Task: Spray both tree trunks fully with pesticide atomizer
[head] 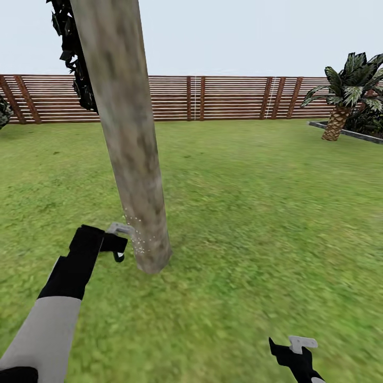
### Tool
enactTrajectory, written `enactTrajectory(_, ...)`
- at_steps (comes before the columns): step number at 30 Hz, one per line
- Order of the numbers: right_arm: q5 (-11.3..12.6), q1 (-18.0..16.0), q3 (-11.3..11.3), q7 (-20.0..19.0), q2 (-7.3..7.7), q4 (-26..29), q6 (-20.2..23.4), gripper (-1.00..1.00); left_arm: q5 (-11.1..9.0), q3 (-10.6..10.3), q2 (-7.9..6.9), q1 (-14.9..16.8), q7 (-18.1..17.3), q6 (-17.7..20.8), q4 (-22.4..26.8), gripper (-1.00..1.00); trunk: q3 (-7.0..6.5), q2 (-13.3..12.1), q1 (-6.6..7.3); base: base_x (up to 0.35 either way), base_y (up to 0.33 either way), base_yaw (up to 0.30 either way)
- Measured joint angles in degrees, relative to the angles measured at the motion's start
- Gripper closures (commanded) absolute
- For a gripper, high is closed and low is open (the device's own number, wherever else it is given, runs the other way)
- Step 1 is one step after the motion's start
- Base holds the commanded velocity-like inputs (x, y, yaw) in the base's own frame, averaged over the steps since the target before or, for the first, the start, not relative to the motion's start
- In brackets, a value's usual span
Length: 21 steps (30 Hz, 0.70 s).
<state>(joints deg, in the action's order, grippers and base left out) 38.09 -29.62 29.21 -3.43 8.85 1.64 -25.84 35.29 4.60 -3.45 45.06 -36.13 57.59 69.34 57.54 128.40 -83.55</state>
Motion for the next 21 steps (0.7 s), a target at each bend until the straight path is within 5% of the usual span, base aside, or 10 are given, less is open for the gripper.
enactTrajectory(3, 0.02, 0.00, -0.02, 0.00, 0.02, 0.01, 0.00, -1.00, 0.31, 0.10, -0.49, 1.11, -0.07, -0.02, 1.27, 1.00, 0.00, 0.00, 0.00, 0.000, 0.000, 0.000)
enactTrajectory(7, 0.02, 0.00, -0.01, 0.00, 0.02, 0.02, 0.00, -1.00, 0.44, 0.51, -3.94, 1.98, -0.69, 0.06, 1.40, 1.00, 0.00, 0.00, 0.00, 0.000, 0.000, 0.000)
enactTrajectory(10, 0.01, 0.00, -0.01, 0.00, 0.02, 0.02, 0.00, -1.00, 0.31, 1.14, -7.94, 4.62, -7.40, 0.31, 1.35, 1.00, 0.00, 0.00, 0.00, 0.000, 0.000, 0.000)
enactTrajectory(12, 0.00, 0.00, 0.02, 0.00, 0.01, 0.01, 0.00, -1.00, 0.32, 1.39, -8.70, 5.28, -9.22, 0.41, 1.33, 1.00, 0.00, 0.00, 0.00, 0.000, 0.000, 0.000)
enactTrajectory(16, 0.00, 0.00, 0.02, 0.00, 0.00, 0.01, 0.00, -1.00, 0.31, 0.84, -7.88, 5.63, -10.38, 0.53, 1.39, 1.00, 0.00, 0.00, 0.00, 0.000, 0.000, 0.000)
enactTrajectory(21, -0.01, 0.00, 0.03, 0.00, 0.02, 0.03, 0.00, -1.00, 0.61, -2.97, -4.69, 5.73, -10.46, 0.61, 1.66, 1.00, 0.00, 0.00, 0.00, 0.000, 0.000, 0.000)
